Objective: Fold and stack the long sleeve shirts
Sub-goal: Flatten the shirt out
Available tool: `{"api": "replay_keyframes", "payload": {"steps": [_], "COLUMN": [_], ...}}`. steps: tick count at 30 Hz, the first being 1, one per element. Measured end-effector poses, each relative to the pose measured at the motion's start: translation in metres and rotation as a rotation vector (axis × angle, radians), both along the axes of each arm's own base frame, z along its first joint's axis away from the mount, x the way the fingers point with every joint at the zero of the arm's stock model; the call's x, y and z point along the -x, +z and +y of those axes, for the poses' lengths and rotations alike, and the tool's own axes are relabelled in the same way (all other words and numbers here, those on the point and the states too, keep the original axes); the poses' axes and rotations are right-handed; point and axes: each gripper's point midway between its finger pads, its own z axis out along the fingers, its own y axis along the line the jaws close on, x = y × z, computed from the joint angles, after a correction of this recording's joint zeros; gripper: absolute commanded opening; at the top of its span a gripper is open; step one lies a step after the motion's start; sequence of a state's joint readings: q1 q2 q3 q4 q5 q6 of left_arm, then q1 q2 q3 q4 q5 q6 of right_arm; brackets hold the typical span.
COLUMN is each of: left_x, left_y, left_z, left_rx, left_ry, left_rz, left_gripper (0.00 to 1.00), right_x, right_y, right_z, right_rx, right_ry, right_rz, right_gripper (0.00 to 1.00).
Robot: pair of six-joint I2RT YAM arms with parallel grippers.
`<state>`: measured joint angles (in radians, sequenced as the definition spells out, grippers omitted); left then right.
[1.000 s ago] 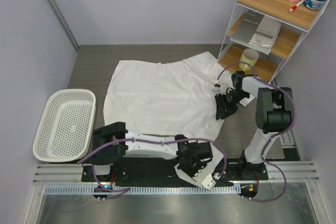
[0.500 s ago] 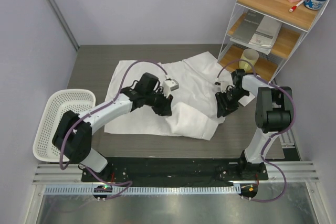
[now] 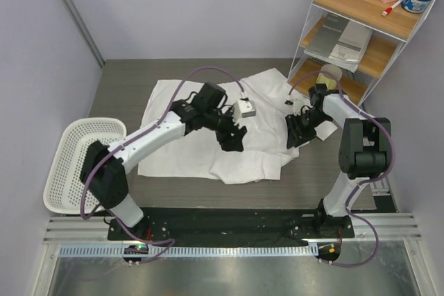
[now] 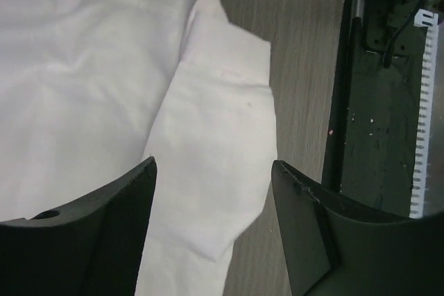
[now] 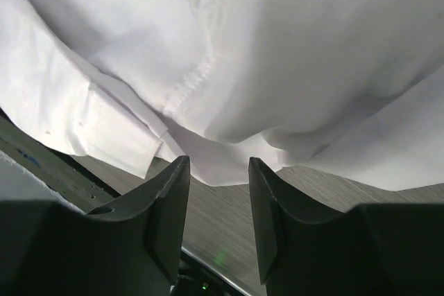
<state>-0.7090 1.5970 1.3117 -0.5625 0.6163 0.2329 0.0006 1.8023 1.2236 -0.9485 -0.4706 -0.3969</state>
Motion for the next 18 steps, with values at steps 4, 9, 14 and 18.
{"api": "replay_keyframes", "payload": {"steps": [4,9,14,18], "left_x": [0.012,0.015,0.010,0.005], "left_y": [0.003,-0.066,-0.125,-0.137], "left_z": [-0.057,-0.099,-0.097,-0.094], "left_rx": [-0.003,-0.093,-0.180,-0.211], "left_ry": [-0.276,-0.474,-0.529,-0.537], "left_rz": [-0.142,-0.121,-0.064,-0.083], "left_gripper": [0.68,0.69,0.61,0.37], "right_x": [-0.002,-0.004,-0.004,-0.001], "right_y": [0.013,0.018,0.014,0.003], "right_z": [0.005,0.012,0.015,0.015], "right_rx": [-0.026,-0.065,-0.080,-0.077], "right_ry": [-0.008,-0.034,-0.057,-0.065], "right_rz": [-0.018,-0.009,0.018,0.048], "right_gripper": [0.45,0.43,0.36,0.28]}}
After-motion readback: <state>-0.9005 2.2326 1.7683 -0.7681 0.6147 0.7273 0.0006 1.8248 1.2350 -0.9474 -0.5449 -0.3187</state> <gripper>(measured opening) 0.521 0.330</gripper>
